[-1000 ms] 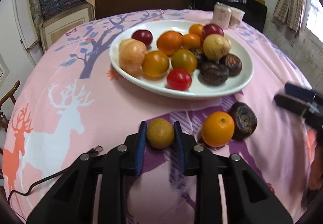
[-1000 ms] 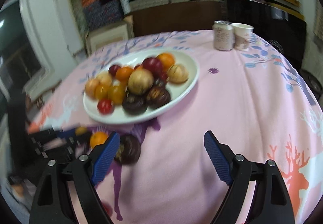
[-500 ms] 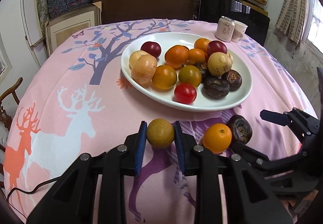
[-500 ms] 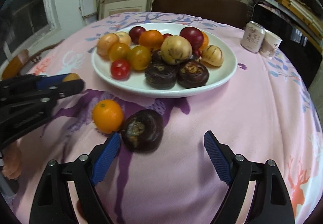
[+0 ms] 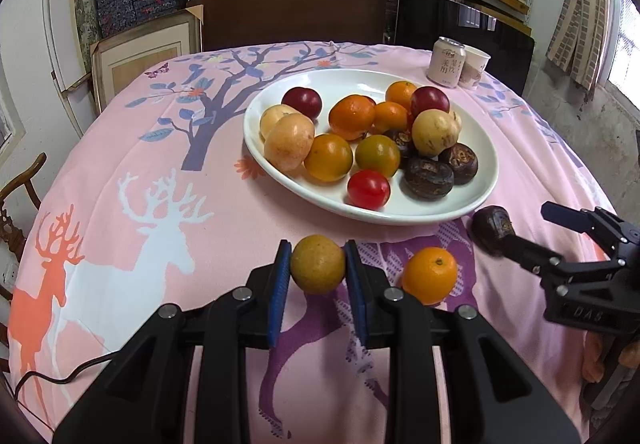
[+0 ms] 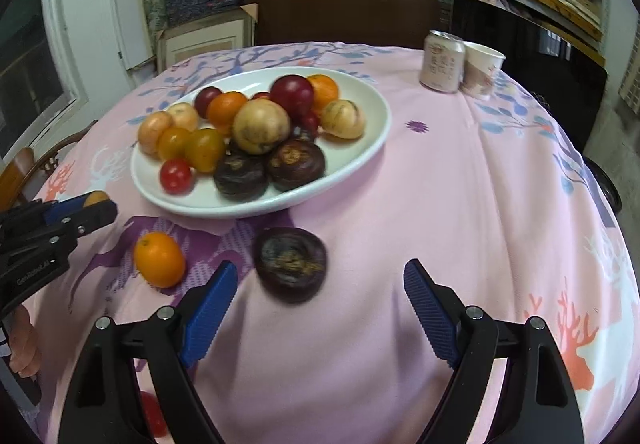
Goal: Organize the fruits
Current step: 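Grasp the mangosteen with the right tool while the left tool holds its fruit, then lower both fruits onto the white plate and open both tools, then grasp the tangerine with the left tool while the right tool grasps the red plum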
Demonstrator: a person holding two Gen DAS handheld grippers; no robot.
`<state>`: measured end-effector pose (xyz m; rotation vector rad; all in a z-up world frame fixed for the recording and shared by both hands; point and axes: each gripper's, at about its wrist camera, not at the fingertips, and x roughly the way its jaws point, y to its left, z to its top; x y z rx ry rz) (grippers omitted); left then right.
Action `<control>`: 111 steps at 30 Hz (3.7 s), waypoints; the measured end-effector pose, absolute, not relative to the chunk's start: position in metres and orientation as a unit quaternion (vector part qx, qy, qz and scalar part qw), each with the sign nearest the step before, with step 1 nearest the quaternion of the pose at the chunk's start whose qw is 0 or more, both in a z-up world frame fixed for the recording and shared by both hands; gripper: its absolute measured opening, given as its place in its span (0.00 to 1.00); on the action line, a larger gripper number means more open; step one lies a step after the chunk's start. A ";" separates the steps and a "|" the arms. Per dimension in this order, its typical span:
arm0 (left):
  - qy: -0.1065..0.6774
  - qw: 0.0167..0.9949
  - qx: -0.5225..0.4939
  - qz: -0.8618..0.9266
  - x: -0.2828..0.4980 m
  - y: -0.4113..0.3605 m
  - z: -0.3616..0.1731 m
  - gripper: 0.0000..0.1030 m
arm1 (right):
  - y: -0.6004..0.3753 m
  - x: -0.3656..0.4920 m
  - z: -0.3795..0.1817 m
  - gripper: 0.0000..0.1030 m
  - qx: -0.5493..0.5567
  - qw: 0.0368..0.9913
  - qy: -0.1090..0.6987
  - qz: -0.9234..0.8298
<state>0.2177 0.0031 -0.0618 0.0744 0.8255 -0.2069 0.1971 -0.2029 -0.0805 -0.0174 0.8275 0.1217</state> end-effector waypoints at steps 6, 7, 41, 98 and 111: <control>0.401 0.910 0.036 -0.102 0.217 0.003 -0.062 0.26 | -0.194 0.206 -0.087 0.72 -0.012 0.908 0.415 0.064; 0.401 0.909 0.036 -0.102 0.217 0.002 -0.062 0.26 | -0.195 0.207 -0.088 0.67 -0.009 0.907 0.417 0.063; 0.369 0.925 0.057 -0.067 0.216 0.000 -0.052 0.26 | -0.224 0.198 -0.065 0.42 0.074 0.921 0.377 0.064; 0.391 0.902 0.085 -0.162 0.190 -0.051 -0.068 0.55 | -0.235 0.128 -0.063 0.76 0.144 0.913 0.361 0.124; 0.413 0.892 0.078 -0.166 0.206 -0.057 -0.082 0.34 | -0.210 0.119 -0.063 0.77 0.095 0.910 0.368 0.167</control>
